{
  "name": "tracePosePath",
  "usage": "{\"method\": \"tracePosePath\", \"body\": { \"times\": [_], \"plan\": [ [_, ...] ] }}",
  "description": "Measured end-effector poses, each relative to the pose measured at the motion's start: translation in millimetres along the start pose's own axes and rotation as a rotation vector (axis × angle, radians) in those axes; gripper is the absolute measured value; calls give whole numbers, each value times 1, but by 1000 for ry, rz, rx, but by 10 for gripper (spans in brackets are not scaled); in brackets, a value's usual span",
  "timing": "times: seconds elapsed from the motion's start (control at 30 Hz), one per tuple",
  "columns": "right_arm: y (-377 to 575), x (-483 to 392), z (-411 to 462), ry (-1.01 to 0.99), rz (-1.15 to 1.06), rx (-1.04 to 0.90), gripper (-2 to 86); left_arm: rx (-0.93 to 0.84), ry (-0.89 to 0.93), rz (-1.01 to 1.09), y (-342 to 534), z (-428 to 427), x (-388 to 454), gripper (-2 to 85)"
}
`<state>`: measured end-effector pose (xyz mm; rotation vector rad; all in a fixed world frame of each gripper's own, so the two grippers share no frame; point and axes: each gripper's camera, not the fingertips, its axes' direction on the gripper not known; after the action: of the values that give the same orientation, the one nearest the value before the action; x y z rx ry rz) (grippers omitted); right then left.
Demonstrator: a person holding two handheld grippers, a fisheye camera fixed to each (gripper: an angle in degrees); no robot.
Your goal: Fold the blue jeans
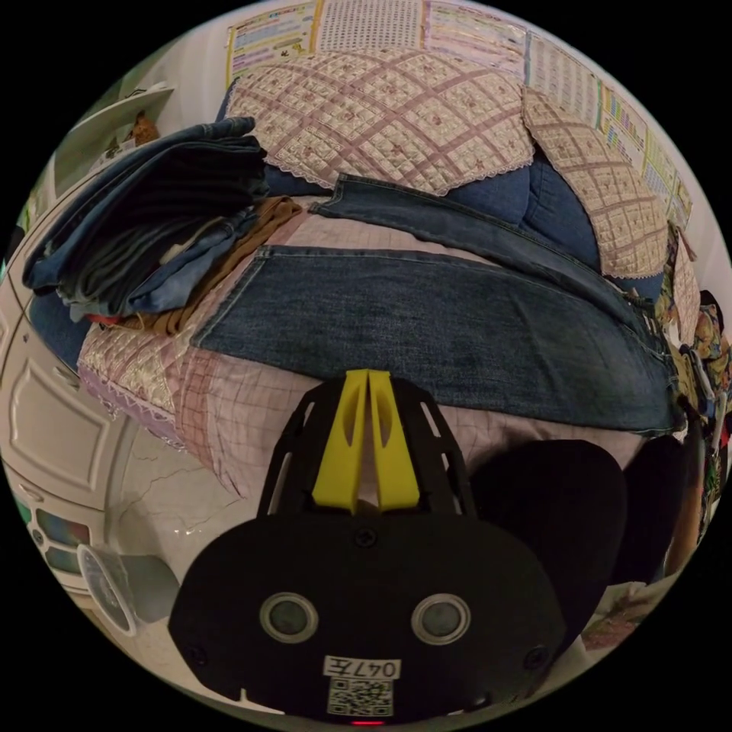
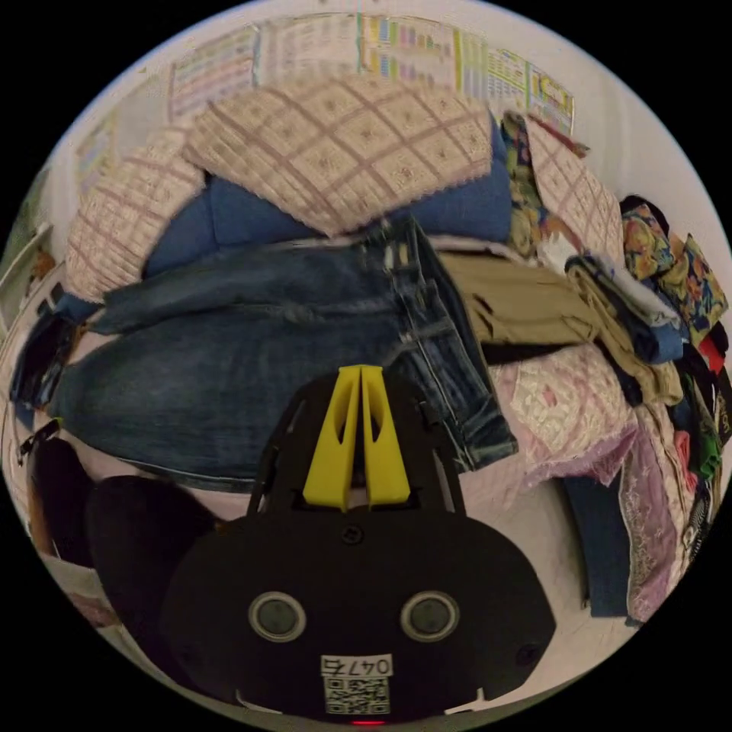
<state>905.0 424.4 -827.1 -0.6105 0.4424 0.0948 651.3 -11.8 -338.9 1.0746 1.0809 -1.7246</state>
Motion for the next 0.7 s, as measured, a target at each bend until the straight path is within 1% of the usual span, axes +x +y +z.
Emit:
{"method": "tracePosePath", "body": {
  "times": [0.03,0.07,0.1,0.2,0.23,0.3,0.37,0.43,0.47,0.53,0.6,0.67,0.7],
  "plan": [
    [1,-16,-26,-42,-26,106,-13,13,1,-3,-1,-4,-5,-10],
    [4,-31,-47,-66,-43,182,-13,79,-30,-43,0,-19,-17,-10],
    [6,-39,-56,-73,-47,207,-13,183,-55,-79,5,-44,-30,-10],
    [15,-83,-74,-108,-105,239,-13,344,-70,-140,11,-97,-63,-10],
    [17,-102,-71,-123,-131,218,-12,347,-75,-151,10,-102,-70,-10],
    [18,-134,-61,-161,-191,172,-11,272,-56,-175,-2,-107,-92,-10],
    [10,-180,-47,-208,-316,132,-6,232,-22,-181,-9,-105,-99,-10],
    [-2,-213,-38,-225,-404,140,-1,226,9,-170,-14,-104,-95,-10],
    [-12,-233,-31,-233,-460,135,4,227,24,-145,-20,-104,-86,-10],
    [-28,-257,-15,-228,-495,109,15,228,36,-77,-32,-103,-64,-10],
    [-41,-281,6,-248,-545,60,22,222,61,37,-51,-101,-28,-10],
    [-50,-316,42,-288,-643,-38,21,226,85,115,-63,-97,-3,-10],
    [-52,-326,52,-285,-658,-64,21,225,95,155,-69,-92,10,-9]
  ]
}}
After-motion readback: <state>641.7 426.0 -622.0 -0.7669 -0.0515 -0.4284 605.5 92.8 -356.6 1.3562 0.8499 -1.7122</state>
